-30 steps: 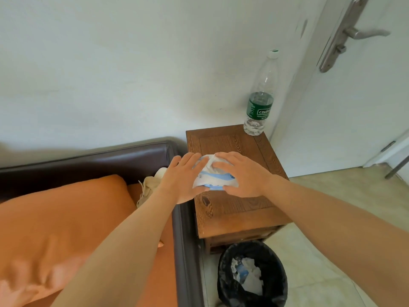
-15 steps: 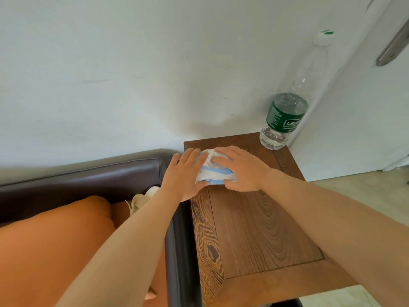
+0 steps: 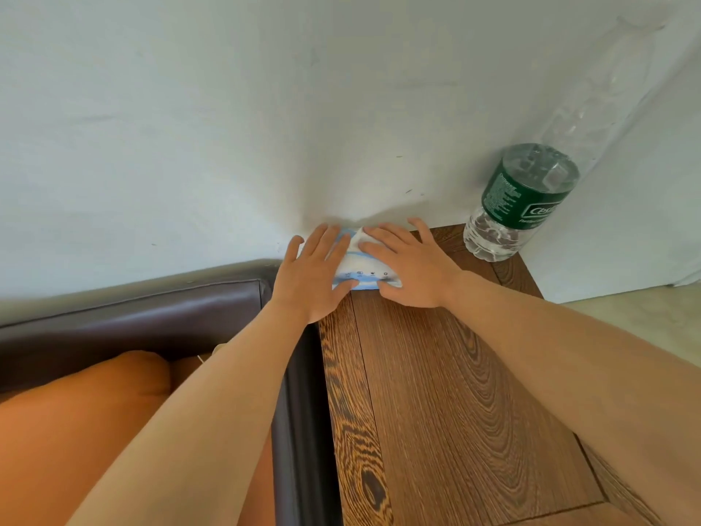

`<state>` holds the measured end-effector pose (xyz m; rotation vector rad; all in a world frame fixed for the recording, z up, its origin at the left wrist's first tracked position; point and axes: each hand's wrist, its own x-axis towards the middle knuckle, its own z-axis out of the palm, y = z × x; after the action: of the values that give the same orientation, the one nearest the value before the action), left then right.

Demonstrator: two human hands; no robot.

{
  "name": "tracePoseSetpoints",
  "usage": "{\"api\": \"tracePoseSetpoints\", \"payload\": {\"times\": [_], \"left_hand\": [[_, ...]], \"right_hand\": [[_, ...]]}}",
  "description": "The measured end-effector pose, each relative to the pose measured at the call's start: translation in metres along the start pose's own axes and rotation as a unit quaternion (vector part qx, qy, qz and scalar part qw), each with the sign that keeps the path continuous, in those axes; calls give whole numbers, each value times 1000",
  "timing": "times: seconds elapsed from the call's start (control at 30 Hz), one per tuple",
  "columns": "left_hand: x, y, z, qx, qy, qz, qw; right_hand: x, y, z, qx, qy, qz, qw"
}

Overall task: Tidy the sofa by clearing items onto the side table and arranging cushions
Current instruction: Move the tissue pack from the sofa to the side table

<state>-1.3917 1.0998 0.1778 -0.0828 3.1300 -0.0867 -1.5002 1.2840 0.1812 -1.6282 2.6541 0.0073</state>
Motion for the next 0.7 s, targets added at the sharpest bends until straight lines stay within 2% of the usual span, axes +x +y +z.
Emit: {"api": "tracePoseSetpoints", "payload": {"times": [0.13,0.3,0.47,0.7], "left_hand": [[-3,2,8,-25,42,-2,999],[-5,-1,16,-24,74,-4,997],[-4,1,15,-18,49,-12,999],[-12,2,2,31,76,-7,997]], "right_hand": [[7,-3,5,12,13,0,1000],[15,-5,4,15,-8,-8,1000],[15,-4,0,-1,-16,-1,1000],[6,-19,-17,-10,-8,9,1000]]}}
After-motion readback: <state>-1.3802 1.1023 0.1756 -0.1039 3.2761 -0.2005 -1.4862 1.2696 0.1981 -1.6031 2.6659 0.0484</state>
